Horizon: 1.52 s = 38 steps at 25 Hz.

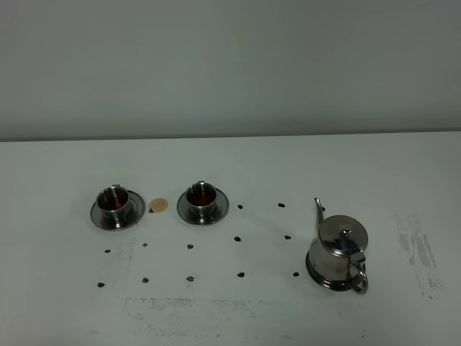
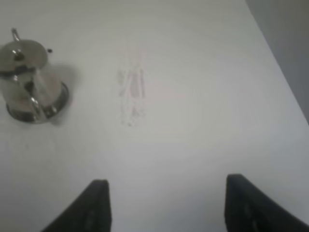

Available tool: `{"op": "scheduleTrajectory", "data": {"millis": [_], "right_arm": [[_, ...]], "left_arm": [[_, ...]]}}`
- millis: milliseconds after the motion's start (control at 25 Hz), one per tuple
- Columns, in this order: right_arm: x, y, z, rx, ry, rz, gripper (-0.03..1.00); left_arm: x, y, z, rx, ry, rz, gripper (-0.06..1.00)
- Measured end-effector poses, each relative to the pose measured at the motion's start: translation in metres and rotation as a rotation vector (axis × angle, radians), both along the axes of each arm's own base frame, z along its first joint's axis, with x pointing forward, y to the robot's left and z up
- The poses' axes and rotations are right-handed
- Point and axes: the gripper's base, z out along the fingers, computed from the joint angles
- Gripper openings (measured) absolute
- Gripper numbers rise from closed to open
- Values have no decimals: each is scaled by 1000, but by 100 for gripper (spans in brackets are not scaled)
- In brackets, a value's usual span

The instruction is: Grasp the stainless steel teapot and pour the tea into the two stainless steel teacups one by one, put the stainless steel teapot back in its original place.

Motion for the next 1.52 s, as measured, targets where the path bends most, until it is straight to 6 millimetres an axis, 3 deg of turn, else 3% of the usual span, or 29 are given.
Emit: {"op": "scheduleTrajectory", "data": {"millis": [1520], "right_arm": [[0,-1,0,-58,-3,19,52]], "left_arm": [[0,0,0,0,0,0,54]]}}
